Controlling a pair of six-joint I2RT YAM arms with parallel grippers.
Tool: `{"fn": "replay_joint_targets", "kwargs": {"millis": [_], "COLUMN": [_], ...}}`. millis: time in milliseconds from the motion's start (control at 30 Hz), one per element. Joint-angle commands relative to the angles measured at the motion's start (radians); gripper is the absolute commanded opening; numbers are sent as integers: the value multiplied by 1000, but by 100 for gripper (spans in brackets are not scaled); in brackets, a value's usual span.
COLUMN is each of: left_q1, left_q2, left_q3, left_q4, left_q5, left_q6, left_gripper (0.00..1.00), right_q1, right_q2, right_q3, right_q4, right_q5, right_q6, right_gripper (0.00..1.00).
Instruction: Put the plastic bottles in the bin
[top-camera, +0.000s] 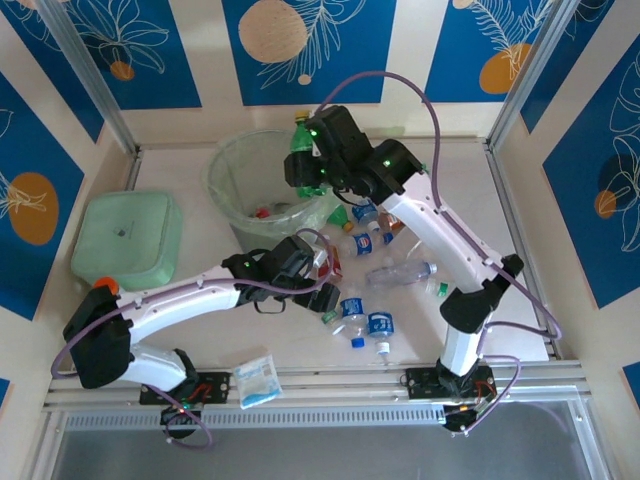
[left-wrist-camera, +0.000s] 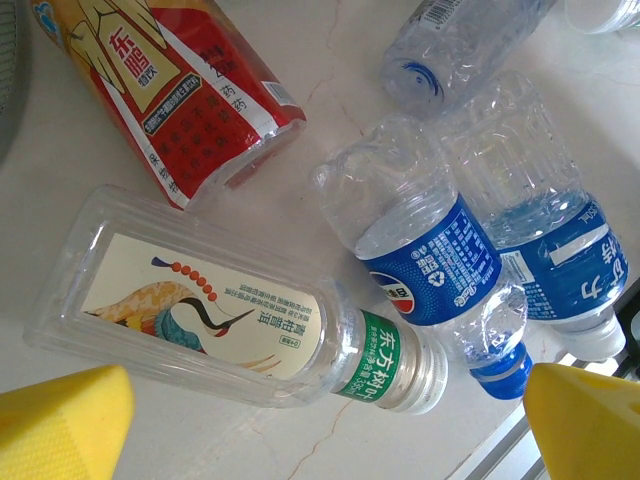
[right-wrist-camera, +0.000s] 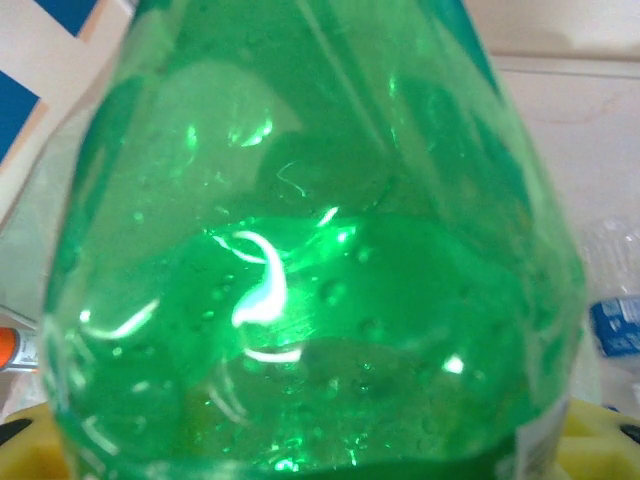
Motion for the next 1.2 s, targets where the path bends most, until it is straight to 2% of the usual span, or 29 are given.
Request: {"fn": "replay_joint_targets", "kwargs": {"millis": [0, 167, 333, 533, 800, 933, 1067, 1167], "left_q1": [-7, -7, -7, -7, -7, -7, -7, -7], "left_q2": [-20, -28, -45, -79, -92, -69, -59, -49], "left_q3": [-12, -8, -14, -29, -35, 3, 46, 82], "left_q4": [8, 6, 8, -2, -20, -41, -70, -89], "left_q5": [3, -1, -5, -4, -29, -26, -33, -38], "left_q6": [15, 18, 21, 21, 18, 15, 32, 47], "left_gripper": [100, 100, 100, 100, 99, 99, 99, 99], "right_q1": [8, 4, -4, -18, -8, -3, -21, -76], "right_q2": [58, 172, 240, 266, 238, 183, 40, -79], "right_q3": [78, 182, 254, 291, 304, 330, 206, 75], "right_q4": [-16, -34, -53, -72, -62, -96, -61, -71], "right_q5": [4, -35, -56, -83, -77, -19, 37, 73], "right_q6": [-28, -38, -28, -18, -40, -57, -51, -7], "right_gripper": [59, 61, 67, 79, 87, 88, 90, 90]}}
